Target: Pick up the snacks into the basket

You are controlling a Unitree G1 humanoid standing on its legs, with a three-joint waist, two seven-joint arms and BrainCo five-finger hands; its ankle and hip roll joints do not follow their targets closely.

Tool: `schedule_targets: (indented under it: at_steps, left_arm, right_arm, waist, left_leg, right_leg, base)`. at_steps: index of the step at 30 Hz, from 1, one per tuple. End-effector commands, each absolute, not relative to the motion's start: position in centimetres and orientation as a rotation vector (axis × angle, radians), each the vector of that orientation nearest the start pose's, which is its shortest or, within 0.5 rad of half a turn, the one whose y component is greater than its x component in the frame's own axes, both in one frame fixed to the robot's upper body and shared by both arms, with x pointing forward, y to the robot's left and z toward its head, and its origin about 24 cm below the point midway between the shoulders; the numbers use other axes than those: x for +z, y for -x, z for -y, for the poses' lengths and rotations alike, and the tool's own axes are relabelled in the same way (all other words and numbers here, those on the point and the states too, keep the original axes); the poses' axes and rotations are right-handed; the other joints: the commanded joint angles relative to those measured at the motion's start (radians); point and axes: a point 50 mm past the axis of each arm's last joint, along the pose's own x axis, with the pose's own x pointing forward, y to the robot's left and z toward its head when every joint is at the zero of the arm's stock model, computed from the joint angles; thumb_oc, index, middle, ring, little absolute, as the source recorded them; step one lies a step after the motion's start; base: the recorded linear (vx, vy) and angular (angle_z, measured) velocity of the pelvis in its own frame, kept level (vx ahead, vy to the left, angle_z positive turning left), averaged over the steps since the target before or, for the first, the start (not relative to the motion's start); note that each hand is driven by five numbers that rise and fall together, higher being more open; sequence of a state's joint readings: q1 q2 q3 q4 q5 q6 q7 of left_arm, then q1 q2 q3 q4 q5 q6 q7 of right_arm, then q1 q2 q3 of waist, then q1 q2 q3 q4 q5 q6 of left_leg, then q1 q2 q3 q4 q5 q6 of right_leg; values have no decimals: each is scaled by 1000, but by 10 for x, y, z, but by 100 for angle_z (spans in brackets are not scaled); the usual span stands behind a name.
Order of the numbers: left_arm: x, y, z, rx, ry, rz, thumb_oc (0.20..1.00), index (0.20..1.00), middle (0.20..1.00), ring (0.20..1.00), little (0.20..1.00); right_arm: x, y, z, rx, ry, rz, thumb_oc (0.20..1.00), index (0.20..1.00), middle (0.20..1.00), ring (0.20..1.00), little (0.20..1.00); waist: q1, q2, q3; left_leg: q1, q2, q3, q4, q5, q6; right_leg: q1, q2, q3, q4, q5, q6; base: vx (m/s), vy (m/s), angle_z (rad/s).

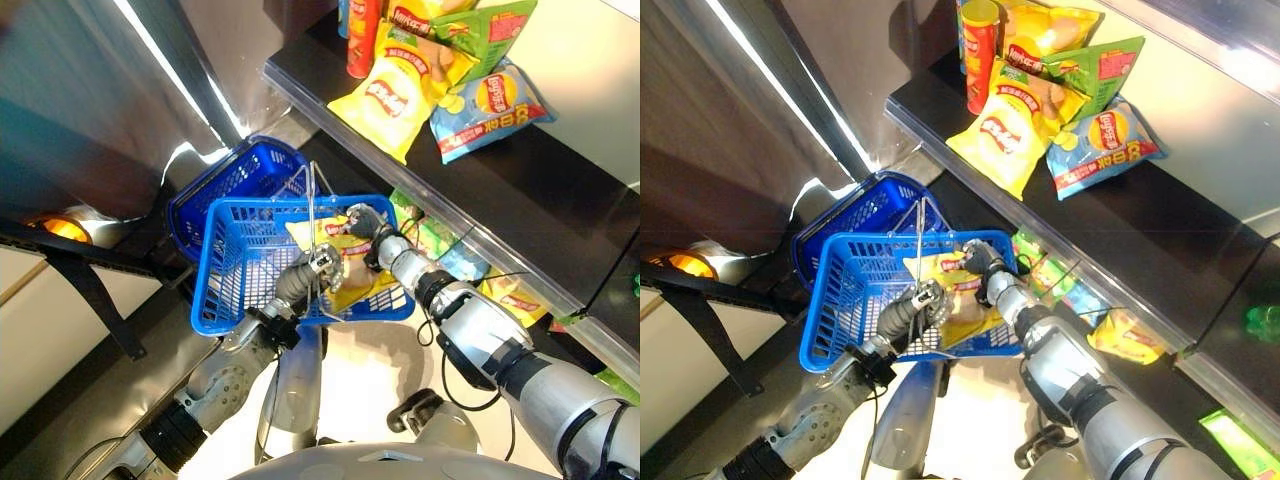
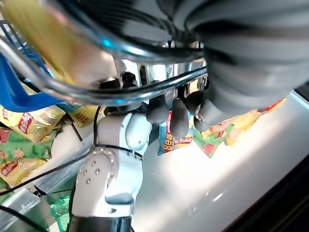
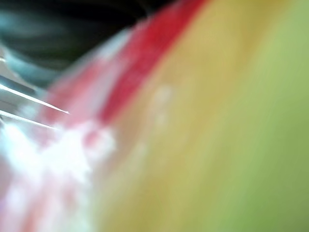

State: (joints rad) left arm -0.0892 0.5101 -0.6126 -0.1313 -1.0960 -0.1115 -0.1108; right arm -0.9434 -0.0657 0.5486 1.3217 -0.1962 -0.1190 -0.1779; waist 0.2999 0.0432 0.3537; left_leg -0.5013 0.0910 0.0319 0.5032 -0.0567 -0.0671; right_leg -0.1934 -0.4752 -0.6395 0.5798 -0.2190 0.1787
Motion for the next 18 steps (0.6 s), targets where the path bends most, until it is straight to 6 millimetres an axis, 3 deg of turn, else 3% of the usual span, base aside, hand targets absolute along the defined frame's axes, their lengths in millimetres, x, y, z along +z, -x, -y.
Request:
schedule_targets:
  at_steps: [1, 12, 13, 14, 15, 18]
  left_arm:
    - [144, -216, -65, -976, 719, 232, 200, 200, 200, 200, 200]
    - [144, -216, -64, -995, 722, 227, 200, 200, 200, 200, 200]
    - [143, -216, -63, -993, 723, 220, 200, 200, 200, 200, 200]
    - [143, -216, -63, -993, 723, 220, 200, 200, 200, 200, 200]
    - [141, -216, -63, -989, 723, 213, 200, 200, 200, 200, 200]
    - [142, -217, -65, -984, 716, 212, 200, 200, 200, 200, 200]
  right_arm:
    - [70, -386, 63, 366, 1023, -16, 200, 200, 200, 200, 200]
    - [92, -387, 34, 486, 1220, 149, 200, 200, 200, 200, 200]
    - [90, -386, 32, 493, 1250, 151, 489, 489, 489, 489, 489]
    - [90, -386, 32, 493, 1250, 151, 489, 489, 489, 489, 489]
    - [89, -387, 35, 471, 1258, 138, 1000, 1000, 1000, 1000, 1000]
    - [90, -387, 33, 469, 1234, 127, 1000, 1000, 1000, 1000, 1000]
  waist:
    - [35, 47, -20]
    - [44, 47, -22]
    - [43, 47, -21]
    - [43, 47, -21]
    - [43, 49, -20]
    - [41, 50, -21]
  left_leg:
    - [15, -1, 33, 22, -60, 39]
    - [12, -6, 29, 15, -54, 37]
    - [12, -6, 29, 17, -54, 38]
    - [12, -6, 29, 17, -54, 38]
    - [9, -7, 27, 17, -53, 38]
    - [8, -7, 24, 17, -53, 38]
  right_leg:
    - [-64, 18, 17, 31, 120, 27]
    - [-66, 18, 15, 29, 122, 30]
    - [-66, 17, 16, 32, 122, 30]
    - [-66, 17, 15, 32, 122, 30]
    - [-65, 16, 13, 30, 123, 30]
    - [-68, 15, 13, 32, 122, 30]
  base:
    - [0, 0, 0]
    - [0, -2, 2]
    - [0, 0, 0]
    - [0, 0, 0]
    - [0, 0, 0]
    - [0, 0, 0]
